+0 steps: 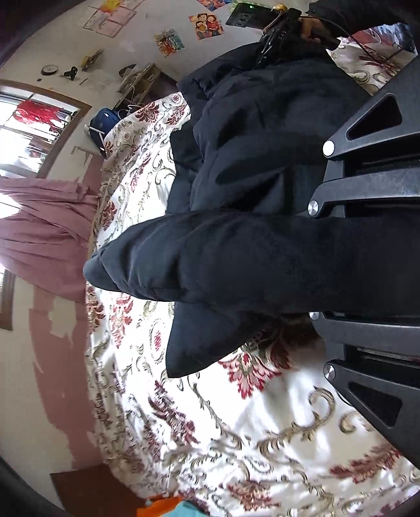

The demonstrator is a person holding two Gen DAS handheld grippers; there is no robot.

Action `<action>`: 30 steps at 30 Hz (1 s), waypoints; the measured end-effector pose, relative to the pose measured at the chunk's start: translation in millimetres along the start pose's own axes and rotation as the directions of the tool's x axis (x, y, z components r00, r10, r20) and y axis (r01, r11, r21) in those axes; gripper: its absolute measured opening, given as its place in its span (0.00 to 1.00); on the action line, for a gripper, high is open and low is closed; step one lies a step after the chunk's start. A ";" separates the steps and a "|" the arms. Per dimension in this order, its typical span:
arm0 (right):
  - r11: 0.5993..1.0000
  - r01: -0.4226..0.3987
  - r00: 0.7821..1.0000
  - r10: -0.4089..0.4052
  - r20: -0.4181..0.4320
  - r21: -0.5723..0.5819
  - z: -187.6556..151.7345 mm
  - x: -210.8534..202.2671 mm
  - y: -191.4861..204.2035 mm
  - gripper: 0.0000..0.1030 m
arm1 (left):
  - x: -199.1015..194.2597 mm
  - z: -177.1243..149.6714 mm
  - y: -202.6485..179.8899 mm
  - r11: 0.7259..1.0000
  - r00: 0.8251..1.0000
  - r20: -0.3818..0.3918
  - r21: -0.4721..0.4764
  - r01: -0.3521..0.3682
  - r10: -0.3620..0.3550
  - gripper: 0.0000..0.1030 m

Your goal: Fold large clothes

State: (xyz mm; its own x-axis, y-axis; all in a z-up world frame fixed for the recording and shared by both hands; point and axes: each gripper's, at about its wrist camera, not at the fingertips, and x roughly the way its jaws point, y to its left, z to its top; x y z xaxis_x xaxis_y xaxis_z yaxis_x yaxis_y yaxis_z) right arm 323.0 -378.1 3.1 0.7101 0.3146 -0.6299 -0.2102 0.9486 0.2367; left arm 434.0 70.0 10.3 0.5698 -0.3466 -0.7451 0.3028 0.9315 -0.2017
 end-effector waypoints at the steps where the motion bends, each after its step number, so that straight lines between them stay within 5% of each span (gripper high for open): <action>1: 1.000 -0.006 1.000 0.006 0.006 -0.013 1.8 -3.0 8.8 0.19 | -6.2 -1.5 -0.3 1.000 1.000 0.008 -0.001 -0.002 0.002 0.17; 17: 0.980 -0.129 0.988 0.139 0.064 -0.150 8.1 -21.5 117.9 0.19 | -110.5 -61.5 49.0 0.994 0.991 0.094 -0.057 -0.095 0.100 0.17; 30: 0.986 -0.072 0.996 0.079 0.036 -0.150 -10.3 3.4 124.1 0.20 | -89.7 -100.0 85.0 0.991 0.989 0.113 -0.099 -0.084 0.095 0.18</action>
State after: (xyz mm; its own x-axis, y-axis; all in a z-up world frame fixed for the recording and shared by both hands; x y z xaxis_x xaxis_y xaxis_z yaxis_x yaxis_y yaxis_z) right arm 292.4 -258.9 22.7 0.7149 0.3866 -0.5827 -0.3596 0.9179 0.1679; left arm 332.2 191.3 -3.6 0.6790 -0.2668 -0.6840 0.1764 0.9636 -0.2008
